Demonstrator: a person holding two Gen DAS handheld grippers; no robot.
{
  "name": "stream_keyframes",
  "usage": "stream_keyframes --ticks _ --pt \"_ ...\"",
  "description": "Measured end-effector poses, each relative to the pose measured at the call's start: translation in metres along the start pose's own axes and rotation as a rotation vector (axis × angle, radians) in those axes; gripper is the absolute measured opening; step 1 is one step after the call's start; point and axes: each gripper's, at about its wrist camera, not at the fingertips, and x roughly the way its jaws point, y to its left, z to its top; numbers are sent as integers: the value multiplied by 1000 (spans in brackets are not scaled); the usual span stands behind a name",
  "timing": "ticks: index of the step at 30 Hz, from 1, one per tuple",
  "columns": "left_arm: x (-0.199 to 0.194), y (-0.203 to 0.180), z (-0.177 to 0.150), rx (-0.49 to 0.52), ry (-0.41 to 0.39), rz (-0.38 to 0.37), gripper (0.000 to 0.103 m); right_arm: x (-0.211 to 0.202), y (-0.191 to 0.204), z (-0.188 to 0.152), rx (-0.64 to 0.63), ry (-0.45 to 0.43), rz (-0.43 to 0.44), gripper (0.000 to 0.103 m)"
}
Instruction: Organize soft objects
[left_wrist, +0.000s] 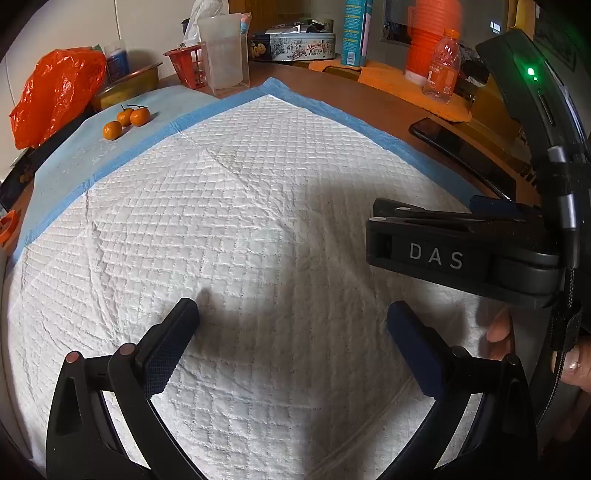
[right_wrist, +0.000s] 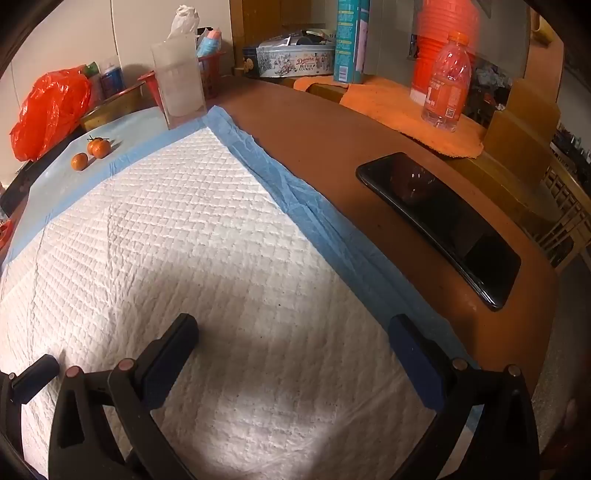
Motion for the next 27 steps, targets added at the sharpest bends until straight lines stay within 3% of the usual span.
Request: stream_keyframes --ticks 27 --pt "0 0 0 0 0 0 103 0 0 0 0 -7 0 103"
